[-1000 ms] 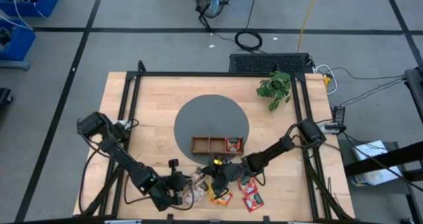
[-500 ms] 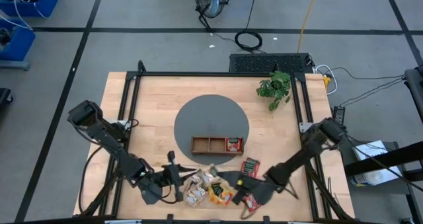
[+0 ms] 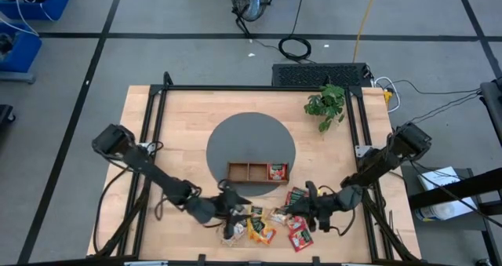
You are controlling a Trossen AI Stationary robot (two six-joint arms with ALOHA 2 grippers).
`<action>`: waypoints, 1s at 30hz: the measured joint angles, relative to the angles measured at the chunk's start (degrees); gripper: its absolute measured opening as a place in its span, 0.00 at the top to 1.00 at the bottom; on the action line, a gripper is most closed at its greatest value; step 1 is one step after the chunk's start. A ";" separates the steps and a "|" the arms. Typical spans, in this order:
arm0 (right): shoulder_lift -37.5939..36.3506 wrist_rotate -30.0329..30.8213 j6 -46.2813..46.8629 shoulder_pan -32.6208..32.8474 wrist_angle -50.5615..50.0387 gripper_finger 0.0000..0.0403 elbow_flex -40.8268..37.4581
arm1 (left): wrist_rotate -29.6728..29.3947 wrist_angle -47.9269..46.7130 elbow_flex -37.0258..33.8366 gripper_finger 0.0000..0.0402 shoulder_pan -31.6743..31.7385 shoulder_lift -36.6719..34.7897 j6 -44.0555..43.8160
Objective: Pick & Place Tea
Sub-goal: Put the brown tea bag into the left section of the wooden organizer
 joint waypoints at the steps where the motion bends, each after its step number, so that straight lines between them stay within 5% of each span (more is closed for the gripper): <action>1: -0.02 0.44 -1.55 -0.12 -0.33 1.00 0.14 | 3.28 2.70 -0.03 0.39 0.90 1.04 0.65; 10: -0.12 7.56 -22.73 2.80 -8.27 1.00 3.37 | 25.95 25.07 -0.01 0.15 4.95 7.89 3.17; 14: -0.05 13.05 -36.44 5.53 -11.23 1.00 6.15 | 27.12 26.49 -0.01 0.13 5.27 8.98 1.98; 21: 0.01 12.61 -43.45 5.25 -18.22 1.00 7.96 | 27.13 26.48 -0.03 0.13 7.72 9.13 -0.35; 30: 0.01 5.13 -44.01 2.07 -18.21 1.00 8.02 | 27.09 23.09 -0.03 0.13 11.30 9.11 -4.50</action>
